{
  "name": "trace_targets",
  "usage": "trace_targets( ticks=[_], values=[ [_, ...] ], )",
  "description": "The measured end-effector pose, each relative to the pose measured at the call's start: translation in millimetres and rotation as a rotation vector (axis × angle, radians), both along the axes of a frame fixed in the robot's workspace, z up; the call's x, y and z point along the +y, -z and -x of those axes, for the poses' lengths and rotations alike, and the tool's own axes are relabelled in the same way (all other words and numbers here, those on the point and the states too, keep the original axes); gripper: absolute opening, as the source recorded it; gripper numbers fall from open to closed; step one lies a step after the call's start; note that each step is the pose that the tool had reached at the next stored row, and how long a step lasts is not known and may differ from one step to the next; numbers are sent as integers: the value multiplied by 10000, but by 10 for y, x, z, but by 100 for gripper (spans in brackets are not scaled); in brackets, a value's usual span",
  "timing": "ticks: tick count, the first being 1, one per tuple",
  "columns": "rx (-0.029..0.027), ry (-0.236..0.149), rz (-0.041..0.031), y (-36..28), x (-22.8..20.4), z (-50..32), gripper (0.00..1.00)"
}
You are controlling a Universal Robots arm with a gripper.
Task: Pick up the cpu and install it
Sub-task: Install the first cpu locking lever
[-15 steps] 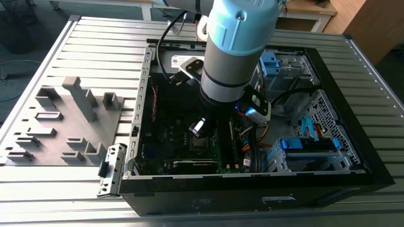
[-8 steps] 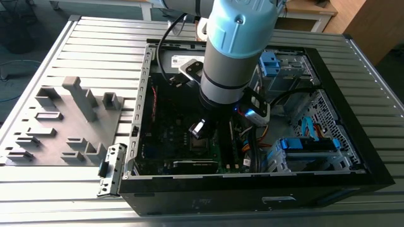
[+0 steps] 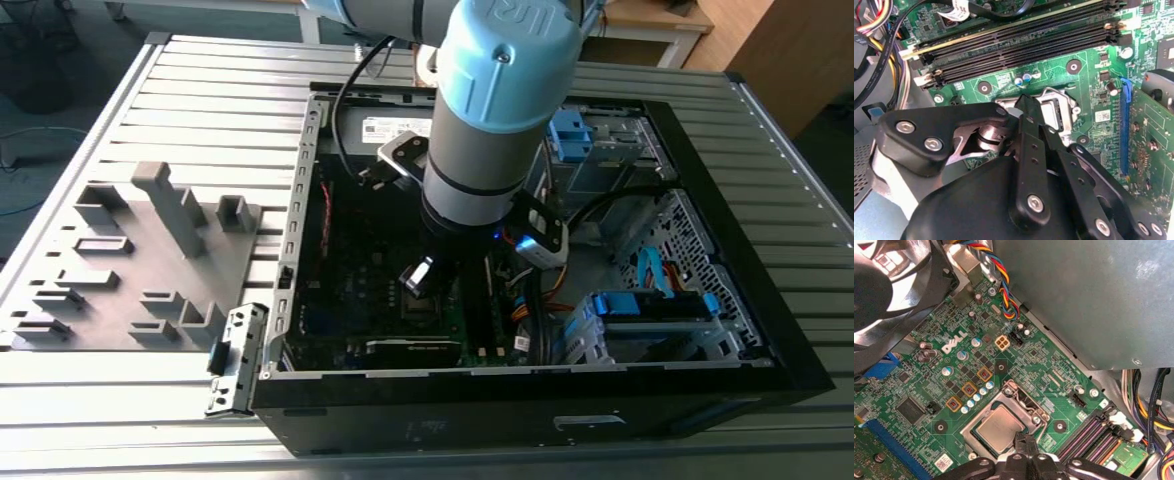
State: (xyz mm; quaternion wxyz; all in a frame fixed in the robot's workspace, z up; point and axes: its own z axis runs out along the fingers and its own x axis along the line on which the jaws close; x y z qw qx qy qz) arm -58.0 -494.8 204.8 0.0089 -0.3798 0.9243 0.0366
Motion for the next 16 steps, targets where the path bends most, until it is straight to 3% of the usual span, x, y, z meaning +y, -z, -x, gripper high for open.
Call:
trace_targets(
  ticks=[15, 16],
  values=[
    [0, 2, 36, 4, -41, -38, 11],
    [-1, 1, 33, 5, -59, -38, 11]
  ],
)
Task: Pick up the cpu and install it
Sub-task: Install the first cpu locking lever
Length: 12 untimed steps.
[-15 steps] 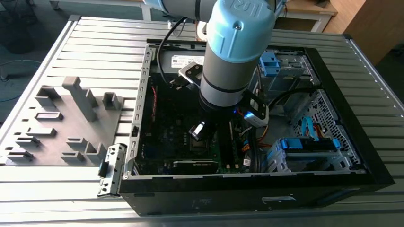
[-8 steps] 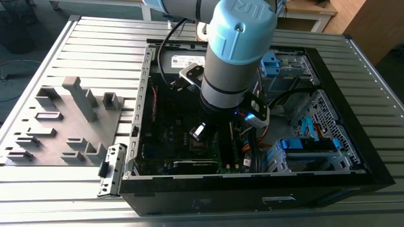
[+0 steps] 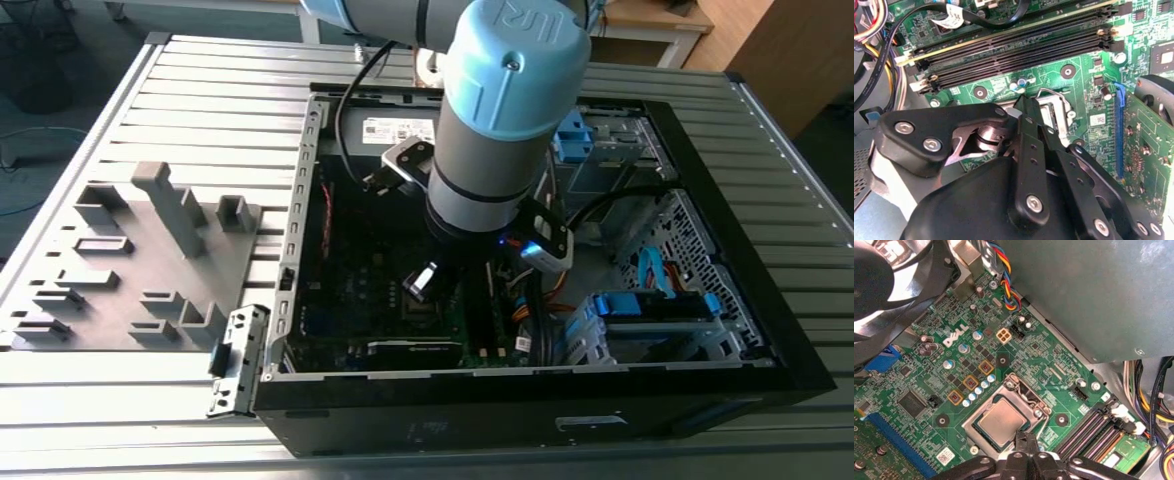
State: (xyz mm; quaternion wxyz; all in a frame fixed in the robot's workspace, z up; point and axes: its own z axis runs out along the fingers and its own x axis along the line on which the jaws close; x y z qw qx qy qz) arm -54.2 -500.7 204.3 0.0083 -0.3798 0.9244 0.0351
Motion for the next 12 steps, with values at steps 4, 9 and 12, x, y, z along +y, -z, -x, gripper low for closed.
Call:
trace_targets(
  ticks=[4, 9, 12],
  values=[
    [0, 6, 5, 16, -8, 0, 11],
    [1, 9, 6, 46, -9, 0, 11],
    [1, 9, 6, 47, -9, 0, 11]
  ],
)
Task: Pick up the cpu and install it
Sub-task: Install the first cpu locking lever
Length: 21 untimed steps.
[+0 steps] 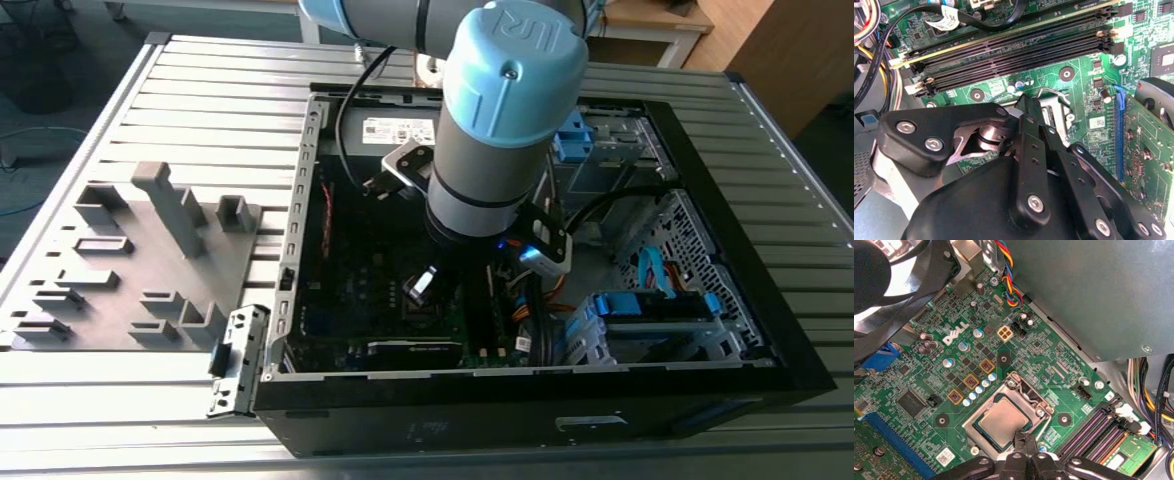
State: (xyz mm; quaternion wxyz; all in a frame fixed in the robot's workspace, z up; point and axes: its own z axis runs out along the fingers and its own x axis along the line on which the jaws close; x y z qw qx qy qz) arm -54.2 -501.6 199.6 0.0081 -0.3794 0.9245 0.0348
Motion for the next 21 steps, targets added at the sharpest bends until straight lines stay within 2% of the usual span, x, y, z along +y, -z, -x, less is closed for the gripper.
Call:
trace_targets(
  ticks=[9, 11, 21],
  values=[
    [0, 1, -1, 26, 0, 0, 11],
    [0, 0, -2, 52, 0, 0, 11],
    [1, 1, -5, 52, -26, -11, 11]
  ],
)
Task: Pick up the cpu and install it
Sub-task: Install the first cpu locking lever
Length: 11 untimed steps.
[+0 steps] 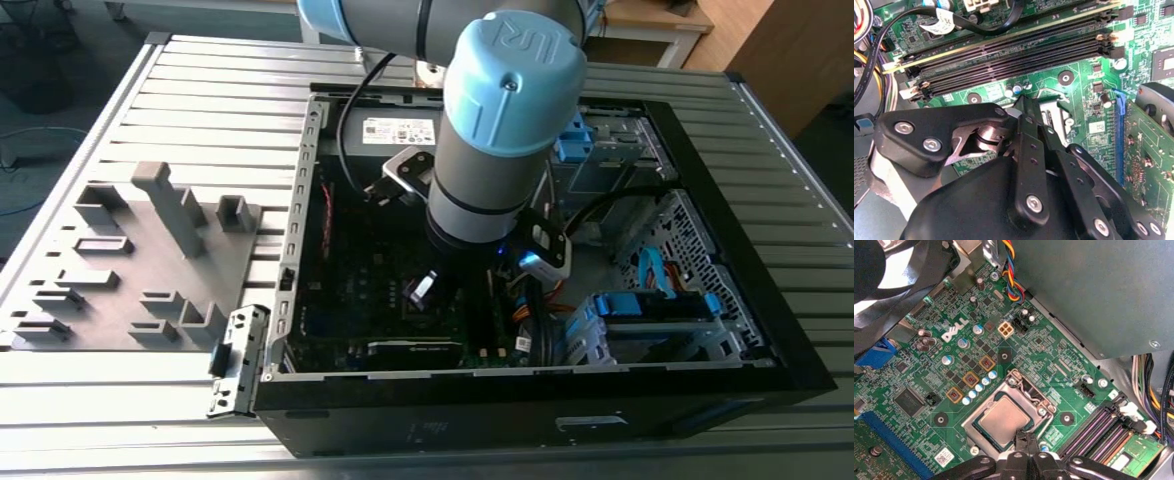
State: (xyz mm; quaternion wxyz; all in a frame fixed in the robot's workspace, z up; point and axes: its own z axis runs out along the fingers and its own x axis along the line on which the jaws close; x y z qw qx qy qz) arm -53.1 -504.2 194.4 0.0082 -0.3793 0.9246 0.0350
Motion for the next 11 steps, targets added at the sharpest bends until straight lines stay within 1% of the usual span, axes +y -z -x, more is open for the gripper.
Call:
trace_targets(
  ticks=[11],
  values=[
    [2, -1, 6, -2, -70, -16, 11]
  ],
)
